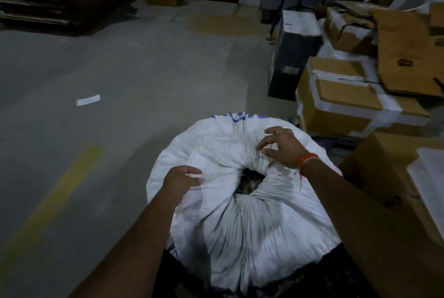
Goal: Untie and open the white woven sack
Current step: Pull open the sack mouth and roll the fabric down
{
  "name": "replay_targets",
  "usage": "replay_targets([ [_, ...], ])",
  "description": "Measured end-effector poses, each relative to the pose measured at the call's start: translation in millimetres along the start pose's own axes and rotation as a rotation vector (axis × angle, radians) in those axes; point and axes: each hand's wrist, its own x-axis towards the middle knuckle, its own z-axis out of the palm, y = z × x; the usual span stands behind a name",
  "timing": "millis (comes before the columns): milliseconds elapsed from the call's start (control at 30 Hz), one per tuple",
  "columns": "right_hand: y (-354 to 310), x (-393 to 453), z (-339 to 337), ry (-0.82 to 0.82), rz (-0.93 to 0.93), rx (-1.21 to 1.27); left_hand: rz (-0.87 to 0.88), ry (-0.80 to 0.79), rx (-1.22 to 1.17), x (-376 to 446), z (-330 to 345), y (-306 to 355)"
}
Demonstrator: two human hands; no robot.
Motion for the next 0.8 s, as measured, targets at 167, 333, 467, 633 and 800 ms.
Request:
replay_targets([
  [167,23.1,30.0,-3.2,-0.010,0.016,-0.095,0.050,-0.058,0.009,13.2,-6.8,-1.7],
  [333,48.8,61.9,-10.2,-0.331,0.160,-0.260,0.158,0.050,0.079,28.7,-6.2,-2.3],
  [467,56.9,74.9,-7.2,-0.473,0.089,-0.137,0.272,0.163,0.181,35.3,-1.5,0.7],
  [633,88.3,95.8,-20.8,0.149,0.163,-0.018,0.443,0.482,0.344,57.9,-14.6,35.0],
  [800,111.0,109.6,-24.8,0.363,0.236,-0.088,0.618,0.589,0.652,106.0,-21.1,79.4],
])
